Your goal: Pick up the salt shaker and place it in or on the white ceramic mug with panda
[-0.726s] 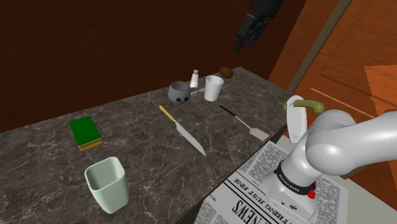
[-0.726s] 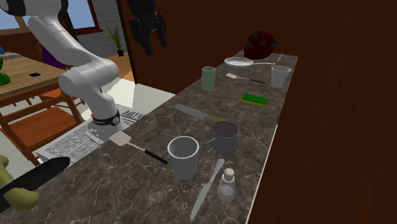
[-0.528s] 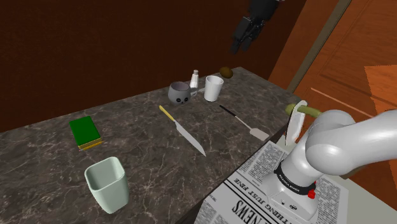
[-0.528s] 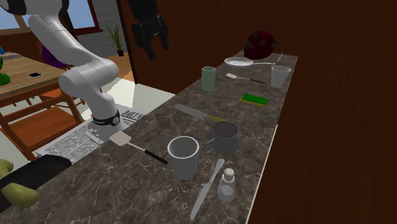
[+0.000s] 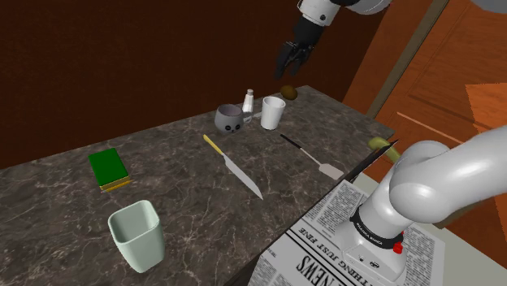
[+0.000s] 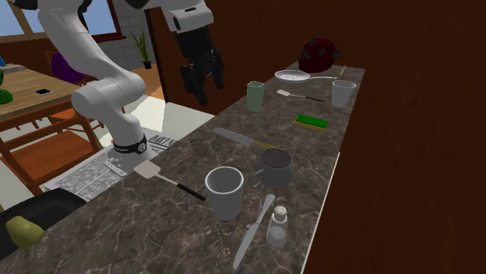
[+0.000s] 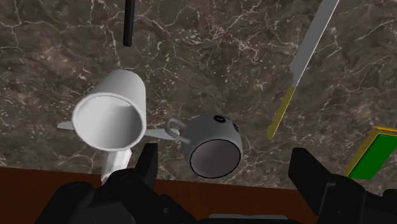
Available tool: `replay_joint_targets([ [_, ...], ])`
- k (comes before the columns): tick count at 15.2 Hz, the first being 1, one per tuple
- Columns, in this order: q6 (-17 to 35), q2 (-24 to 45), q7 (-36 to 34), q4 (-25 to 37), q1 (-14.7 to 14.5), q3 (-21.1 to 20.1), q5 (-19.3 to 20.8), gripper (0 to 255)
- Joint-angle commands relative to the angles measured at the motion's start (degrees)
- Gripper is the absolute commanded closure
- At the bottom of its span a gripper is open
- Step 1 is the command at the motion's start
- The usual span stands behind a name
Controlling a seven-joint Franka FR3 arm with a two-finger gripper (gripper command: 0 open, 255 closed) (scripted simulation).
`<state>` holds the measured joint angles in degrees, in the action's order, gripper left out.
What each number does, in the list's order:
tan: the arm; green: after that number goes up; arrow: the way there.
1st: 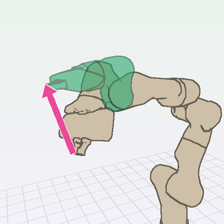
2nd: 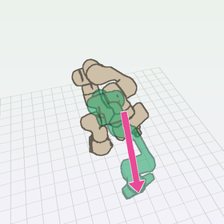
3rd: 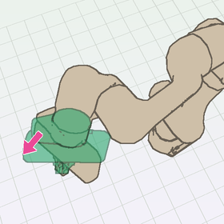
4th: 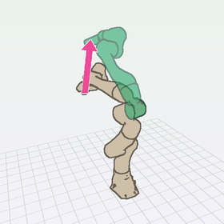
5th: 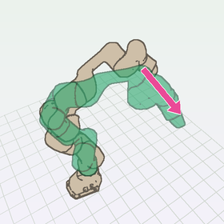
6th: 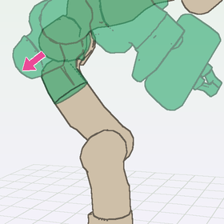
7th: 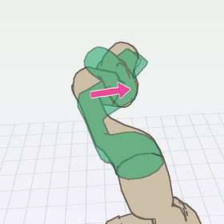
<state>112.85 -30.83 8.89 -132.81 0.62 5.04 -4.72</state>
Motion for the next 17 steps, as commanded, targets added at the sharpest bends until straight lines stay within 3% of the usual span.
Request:
replay_joint_targets([
  [1, 3.2, 3.3, 1.2, 0.3, 0.3, 1.1, -0.1, 0],
  [9, 14.0, 18.4, 5.9, 4.9, 0.7, 4.9, -3.0, 0],
  [17, 20.8, 35.1, 12.0, 14.4, 1.8, 7.5, -9.3, 0],
])
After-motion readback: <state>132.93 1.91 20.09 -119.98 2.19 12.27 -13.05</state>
